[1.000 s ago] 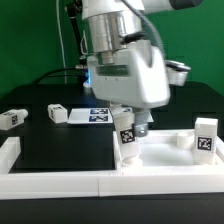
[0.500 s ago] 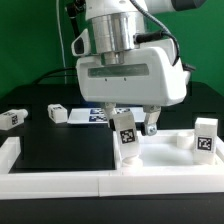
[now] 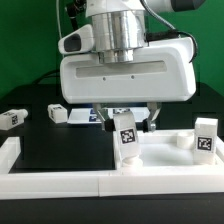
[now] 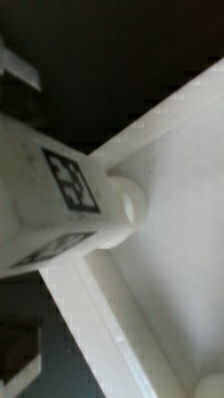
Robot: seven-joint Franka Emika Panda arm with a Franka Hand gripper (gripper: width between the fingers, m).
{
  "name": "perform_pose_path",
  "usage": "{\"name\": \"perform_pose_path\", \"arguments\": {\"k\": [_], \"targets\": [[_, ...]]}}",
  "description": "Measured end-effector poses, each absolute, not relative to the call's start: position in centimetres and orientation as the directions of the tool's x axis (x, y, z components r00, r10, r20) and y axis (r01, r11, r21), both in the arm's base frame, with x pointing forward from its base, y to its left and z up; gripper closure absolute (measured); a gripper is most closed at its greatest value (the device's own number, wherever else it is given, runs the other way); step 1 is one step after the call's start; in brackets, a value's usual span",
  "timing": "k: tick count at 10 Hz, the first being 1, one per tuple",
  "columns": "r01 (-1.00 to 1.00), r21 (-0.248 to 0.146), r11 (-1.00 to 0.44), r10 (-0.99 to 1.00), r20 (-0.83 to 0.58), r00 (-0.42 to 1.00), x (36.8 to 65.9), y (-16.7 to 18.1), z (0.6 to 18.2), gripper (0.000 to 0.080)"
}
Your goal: Assemble square table
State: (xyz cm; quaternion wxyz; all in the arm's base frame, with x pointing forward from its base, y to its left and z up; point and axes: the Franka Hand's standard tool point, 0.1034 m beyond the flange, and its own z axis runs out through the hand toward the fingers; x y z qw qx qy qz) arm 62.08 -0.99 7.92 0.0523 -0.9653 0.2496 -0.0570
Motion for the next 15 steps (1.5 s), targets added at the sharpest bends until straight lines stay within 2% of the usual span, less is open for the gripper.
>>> {"name": "perform_pose_path", "arguments": {"k": [1, 2, 6, 8, 9, 10, 11, 13, 14, 15], "targets": [[-0.498, -0.132, -0.857, -0.51, 0.08, 0.857, 62.07, -0.97, 7.89, 0.0444], [-0.551, -0.137, -0.823, -0.563, 0.071, 0.824, 62.06, -0.96, 7.87, 0.0512], [-0.776, -0.152, -0.612, -0.786, 0.016, 0.618, 62.15, -1.02, 7.73, 0.0512], [-0.935, -0.111, -0.338, -0.934, -0.081, 0.347, 62.51, -1.38, 7.67, 0.0512], [-0.977, -0.061, -0.203, -0.968, -0.138, 0.21, 62.37, -1.08, 7.67, 0.0512], [-0.999, -0.042, -0.031, -0.979, -0.201, 0.038, 62.63, -1.2, 7.6, 0.0512], [-0.996, -0.022, 0.082, -0.969, -0.236, -0.074, 62.51, -1.69, 7.38, 0.0511], [-0.991, -0.008, 0.131, -0.964, -0.234, -0.125, 62.49, -1.67, 7.38, 0.0511], [-0.995, -0.018, 0.097, -0.969, -0.232, -0.09, 62.5, -1.75, 7.36, 0.0458], [-0.998, -0.033, 0.054, -0.974, -0.22, -0.046, 62.61, -1.72, 7.38, 0.0458]]}}
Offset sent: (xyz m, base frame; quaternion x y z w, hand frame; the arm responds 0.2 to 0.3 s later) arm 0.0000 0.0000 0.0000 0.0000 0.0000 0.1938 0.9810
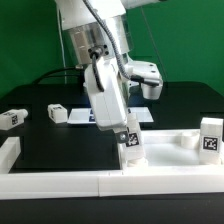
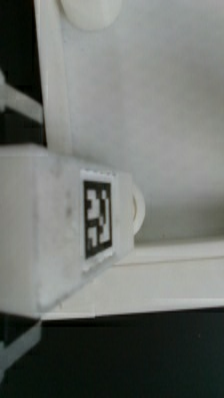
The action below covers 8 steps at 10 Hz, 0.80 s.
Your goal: Assemble square table
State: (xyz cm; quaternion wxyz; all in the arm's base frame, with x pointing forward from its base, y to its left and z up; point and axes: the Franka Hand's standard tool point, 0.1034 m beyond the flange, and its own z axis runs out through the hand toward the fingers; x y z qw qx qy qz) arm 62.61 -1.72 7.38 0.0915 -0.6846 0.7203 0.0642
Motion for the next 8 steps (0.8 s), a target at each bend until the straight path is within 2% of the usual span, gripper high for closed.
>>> {"name": "perform_pose_path", "arguments": {"k": [1, 2, 3, 4, 7, 8], "targets": [[-0.987, -0.098, -0.129, -0.977, -0.158, 0.143, 63.0, -1.3, 7.4, 0.0274], [-0.949, -0.147, -0.279, -0.948, -0.115, 0.297, 63.2, -0.6, 7.4, 0.0189], [-0.894, -0.168, -0.416, -0.897, -0.087, 0.433, 63.2, -0.1, 7.6, 0.0189], [-0.883, -0.168, -0.438, -0.887, -0.081, 0.455, 63.1, -0.4, 7.5, 0.0157], [-0.782, -0.174, -0.599, -0.789, -0.044, 0.613, 63.1, -0.6, 7.4, 0.0151], [-0.692, -0.172, -0.701, -0.7, -0.017, 0.714, 63.1, -0.9, 7.4, 0.0151]]}}
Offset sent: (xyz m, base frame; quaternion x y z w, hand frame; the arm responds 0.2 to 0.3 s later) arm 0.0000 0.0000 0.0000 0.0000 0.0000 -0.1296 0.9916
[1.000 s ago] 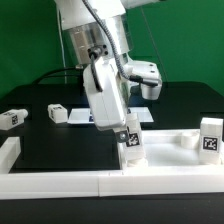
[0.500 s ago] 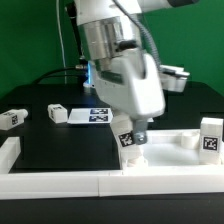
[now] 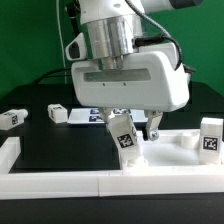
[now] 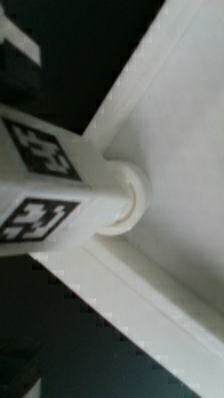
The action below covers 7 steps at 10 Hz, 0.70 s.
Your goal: Assemble square table
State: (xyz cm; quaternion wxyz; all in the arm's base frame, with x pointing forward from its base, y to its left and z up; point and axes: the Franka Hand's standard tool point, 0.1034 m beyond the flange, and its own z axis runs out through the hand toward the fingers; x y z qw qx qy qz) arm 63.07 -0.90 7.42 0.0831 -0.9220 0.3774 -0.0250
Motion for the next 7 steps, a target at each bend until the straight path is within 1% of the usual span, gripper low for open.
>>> {"name": "perform_pose_path", "arguments": {"k": [1, 2, 3, 4, 5, 6, 7], "targets": [[-0.548, -0.158, -0.821, -0.558, 0.022, 0.83, 63.04, -1.54, 7.46, 0.0151], [-0.467, -0.145, -0.872, -0.477, 0.041, 0.878, 63.09, -1.58, 7.58, 0.0151], [-0.444, -0.141, -0.885, -0.454, 0.048, 0.89, 63.15, -1.5, 7.65, 0.0151], [-0.474, -0.14, -0.869, -0.484, 0.042, 0.874, 63.1, -1.59, 7.56, 0.017], [-0.475, -0.14, -0.869, -0.484, 0.042, 0.874, 63.1, -1.64, 7.55, 0.0311], [-0.508, -0.142, -0.85, -0.517, 0.036, 0.855, 63.1, -1.62, 7.53, 0.0311], [-0.565, -0.144, -0.813, -0.574, 0.027, 0.819, 63.1, -1.62, 7.52, 0.0488]]}}
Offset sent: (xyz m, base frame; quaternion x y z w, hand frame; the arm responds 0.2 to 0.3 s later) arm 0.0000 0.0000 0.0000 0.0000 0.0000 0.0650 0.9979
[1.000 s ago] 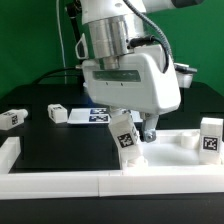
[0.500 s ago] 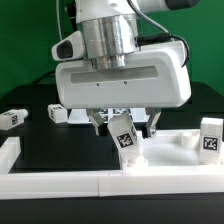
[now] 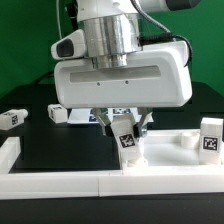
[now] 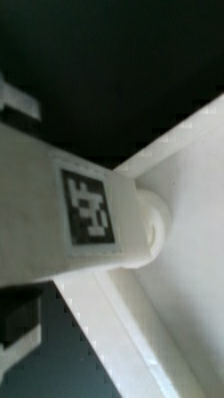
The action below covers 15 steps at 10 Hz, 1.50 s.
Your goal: Assemble square table
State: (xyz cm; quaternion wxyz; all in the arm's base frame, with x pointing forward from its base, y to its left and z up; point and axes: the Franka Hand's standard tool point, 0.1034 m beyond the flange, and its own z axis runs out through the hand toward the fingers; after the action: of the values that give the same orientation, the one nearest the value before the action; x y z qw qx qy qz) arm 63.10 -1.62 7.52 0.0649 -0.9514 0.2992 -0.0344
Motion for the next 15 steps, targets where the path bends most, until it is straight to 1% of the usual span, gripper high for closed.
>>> {"name": "perform_pose_path", "arguments": {"k": [1, 2, 3, 5, 7, 11, 13, 15], "targets": [[-0.631, -0.145, -0.762, -0.64, 0.014, 0.769, 63.1, -1.6, 7.5, 0.0488], [-0.68, -0.146, -0.719, -0.688, 0.004, 0.726, 63.1, -1.6, 7.5, 0.0511], [-0.704, -0.146, -0.695, -0.712, -0.001, 0.702, 63.1, -1.6, 7.4, 0.0511], [-0.87, -0.128, -0.476, -0.873, -0.048, 0.484, 63.0, -1.3, 7.4, 0.0511], [-0.97, -0.104, -0.218, -0.971, -0.075, 0.226, 62.7, -1.1, 7.4, 0.0511], [-0.988, -0.06, 0.143, -0.986, -0.098, -0.136, 62.5, -0.1, 7.3, 0.0509], [-0.966, -0.05, 0.254, -0.963, -0.102, -0.249, 62.5, 0.2, 7.3, 0.0509], [-0.955, -0.046, 0.292, -0.952, -0.105, -0.286, 62.5, 0.3, 7.3, 0.0501]]}}
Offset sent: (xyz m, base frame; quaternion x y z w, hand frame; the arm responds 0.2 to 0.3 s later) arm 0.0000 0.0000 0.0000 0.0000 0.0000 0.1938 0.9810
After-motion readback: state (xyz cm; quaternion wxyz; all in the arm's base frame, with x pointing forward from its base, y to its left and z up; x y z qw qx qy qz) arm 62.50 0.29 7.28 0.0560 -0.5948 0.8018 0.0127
